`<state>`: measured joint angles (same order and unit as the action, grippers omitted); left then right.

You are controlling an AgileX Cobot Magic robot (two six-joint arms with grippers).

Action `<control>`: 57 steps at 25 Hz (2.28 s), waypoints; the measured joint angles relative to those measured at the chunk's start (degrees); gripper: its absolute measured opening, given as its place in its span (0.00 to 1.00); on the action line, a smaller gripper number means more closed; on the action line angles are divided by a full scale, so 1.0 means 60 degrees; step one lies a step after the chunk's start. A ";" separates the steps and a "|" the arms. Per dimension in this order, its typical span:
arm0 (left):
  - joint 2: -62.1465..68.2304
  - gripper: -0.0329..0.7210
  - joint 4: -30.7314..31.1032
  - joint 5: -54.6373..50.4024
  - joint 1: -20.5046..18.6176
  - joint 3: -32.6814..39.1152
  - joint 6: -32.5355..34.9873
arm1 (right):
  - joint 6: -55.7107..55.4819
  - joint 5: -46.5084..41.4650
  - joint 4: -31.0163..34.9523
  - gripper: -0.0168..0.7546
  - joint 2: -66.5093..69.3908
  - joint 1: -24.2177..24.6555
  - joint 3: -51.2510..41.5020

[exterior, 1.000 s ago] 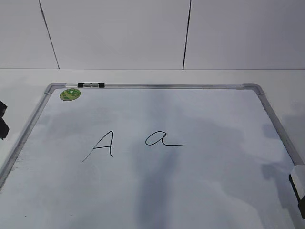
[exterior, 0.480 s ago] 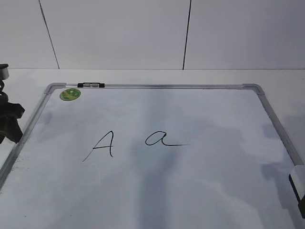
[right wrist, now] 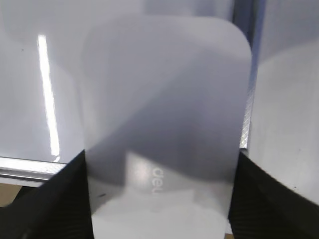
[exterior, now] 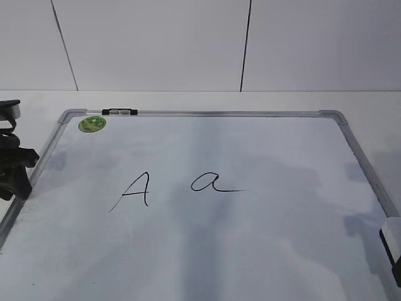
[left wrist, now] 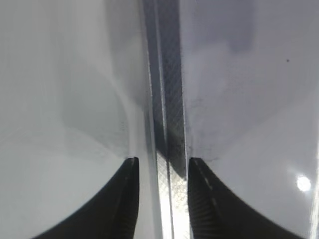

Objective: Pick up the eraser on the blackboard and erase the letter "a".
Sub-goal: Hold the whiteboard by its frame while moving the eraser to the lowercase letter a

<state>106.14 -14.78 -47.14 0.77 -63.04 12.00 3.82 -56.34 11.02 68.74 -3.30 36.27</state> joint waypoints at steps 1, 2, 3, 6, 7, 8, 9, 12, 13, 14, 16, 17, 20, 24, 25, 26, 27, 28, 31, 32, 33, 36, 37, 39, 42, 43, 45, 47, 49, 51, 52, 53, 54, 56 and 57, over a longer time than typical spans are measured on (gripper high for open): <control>0.0087 0.36 0.0000 0.0000 0.0000 0.0000 0.0000 | 0.0019 0.0000 0.0000 0.76 0.0000 0.0000 0.0000; 0.0168 0.36 0.0000 0.0019 0.0000 0.0000 0.0000 | 0.0019 0.0000 0.0000 0.76 0.0000 0.0000 0.0000; 0.0213 0.35 -0.0019 0.0019 0.0000 -0.0024 0.0000 | 0.0019 0.0027 0.0000 0.76 0.0000 0.0000 0.0000; 0.0256 0.30 -0.0060 -0.0040 -0.0016 -0.0068 0.0000 | 0.0019 0.0023 0.0000 0.76 0.0000 0.0000 0.0000; 0.0256 0.28 -0.0076 -0.0046 -0.0016 -0.0083 0.0000 | 0.0019 0.0023 0.0000 0.76 0.0000 0.0000 0.0000; 0.0256 0.25 -0.0076 -0.0062 -0.0016 -0.0083 0.0015 | 0.0019 0.0023 0.0000 0.76 0.0000 0.0000 0.0000; 0.0256 0.23 -0.0097 -0.0062 -0.0016 -0.0083 0.0015 | 0.0019 0.0023 0.0000 0.76 0.0000 0.0000 0.0000; 0.0256 0.13 -0.0116 -0.0066 -0.0054 -0.0107 0.0015 | 0.0032 0.0023 0.0000 0.76 0.0000 0.0000 0.0000; 0.0256 0.10 -0.0116 -0.0066 -0.0054 -0.0107 0.0015 | 0.0032 0.0023 0.0000 0.76 0.0000 0.0000 0.0000; 0.0256 0.09 -0.0116 -0.0083 -0.0054 -0.0124 -0.0025 | 0.0032 0.0023 0.0000 0.76 0.0000 0.0000 0.0000; 0.0256 0.08 -0.0116 -0.0083 -0.0059 -0.0114 -0.0066 | 0.0032 0.0023 0.0000 0.76 0.0000 0.0000 0.0000; 0.0256 0.08 -0.0133 -0.0083 -0.0059 -0.0114 -0.0090 | 0.0032 0.0023 0.0000 0.76 0.0000 0.0000 0.0000; 0.0256 0.08 -0.0133 -0.0103 -0.0059 -0.0114 -0.0089 | 0.0091 0.0003 0.0000 0.76 0.0000 0.0000 0.0000; 0.0256 0.08 -0.0133 -0.0103 -0.0059 -0.0114 -0.0093 | 0.0148 -0.0204 0.0000 0.76 0.0000 0.0000 0.0210; 0.0256 0.08 -0.0133 -0.0103 -0.0059 -0.0131 -0.0093 | 0.0168 -0.0223 0.0000 0.76 0.0000 0.0000 0.0383; 0.0256 0.08 -0.0133 -0.0103 -0.0059 -0.0129 -0.0093 | 0.0168 -0.0223 0.0000 0.78 0.0000 0.0000 0.0606; 0.0256 0.08 -0.0133 -0.0103 -0.0059 -0.0129 -0.0093 | 0.0187 -0.0239 0.0000 0.76 0.0043 0.0000 0.0867; 0.0256 0.08 -0.0133 -0.0103 -0.0059 -0.0129 -0.0093 | 0.0187 -0.0261 0.0000 0.76 0.0128 0.0000 0.1104; 0.0256 0.08 -0.0133 -0.0103 -0.0059 -0.0129 -0.0093 | 0.0187 -0.0360 0.0000 0.76 0.0701 0.0000 0.1895; 0.0256 0.08 -0.0133 -0.0103 -0.0059 -0.0129 -0.0093 | 0.0204 -0.0429 0.0000 0.76 0.0961 -0.0021 0.2154; 0.0256 0.08 -0.0133 -0.0103 -0.0059 -0.0129 -0.0093 | 0.0203 -0.0465 0.0000 0.76 0.1228 -0.0114 0.2401; 0.0256 0.08 -0.0148 -0.0103 -0.0059 -0.0129 -0.0093 | 0.0203 -0.0486 0.0000 0.76 0.2000 -0.0654 0.3098; 0.0256 0.08 -0.0148 -0.0103 -0.0059 -0.0129 -0.0093 | 0.0203 -0.0486 0.0000 0.76 0.2276 -0.0917 0.3365; 0.0256 0.08 -0.0148 -0.0103 -0.0059 -0.0129 -0.0093 | 0.0146 -0.0486 0.0000 0.76 0.2826 -0.1419 0.3900; 0.0256 0.08 -0.0154 -0.0107 -0.0059 -0.0129 -0.0093 | 0.0049 -0.0486 0.0000 0.76 0.3743 -0.2106 0.4807; 0.0256 0.08 -0.0154 -0.0107 -0.0059 -0.0129 -0.0093 | 0.0031 -0.0486 0.0000 0.76 0.4068 -0.2309 0.5138; 0.0256 0.08 -0.0154 -0.0123 -0.0059 -0.0129 -0.0093 | 0.0012 -0.0486 0.0000 0.76 0.4655 -0.2640 0.5726; 0.0256 0.08 -0.0172 -0.0123 -0.0059 -0.0129 -0.0093 | -0.0007 -0.0486 0.0000 0.76 0.5263 -0.2940 0.6335; 0.0256 0.08 -0.0192 -0.0123 -0.0059 -0.0129 -0.0093 | -0.0007 -0.0486 -0.0018 0.76 0.5806 -0.3194 0.6859; 0.0256 0.08 -0.0249 -0.0123 -0.0075 -0.0129 -0.0093 | -0.0027 -0.0486 -0.0123 0.76 0.6376 -0.3453 0.7380; 0.0256 0.08 -0.0264 -0.0123 -0.0075 -0.0129 -0.0093 | -0.0047 -0.0505 -0.0206 0.76 0.6607 -0.3595 0.7626; 0.0256 0.08 -0.0269 -0.0123 -0.0075 -0.0129 -0.0093 | -0.0061 -0.0528 -0.0292 0.76 0.6876 -0.3729 0.7832; 0.0256 0.08 -0.0286 -0.0123 -0.0075 -0.0129 -0.0093 | -0.0061 -0.0566 -0.0360 0.76 0.7133 -0.3852 0.8071; 0.0256 0.08 -0.0290 -0.0123 -0.0198 -0.0129 -0.0093 | -0.0083 -0.0651 -0.0396 0.76 0.7548 -0.3999 0.8466; 0.0256 0.08 -0.0290 -0.0123 -0.0195 -0.0129 -0.0093 | -0.0083 -0.0676 -0.0417 0.76 0.7739 -0.4061 0.8672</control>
<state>107.68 -16.52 -47.88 -0.40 -63.81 11.44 3.33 -60.39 8.52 115.18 -27.66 88.30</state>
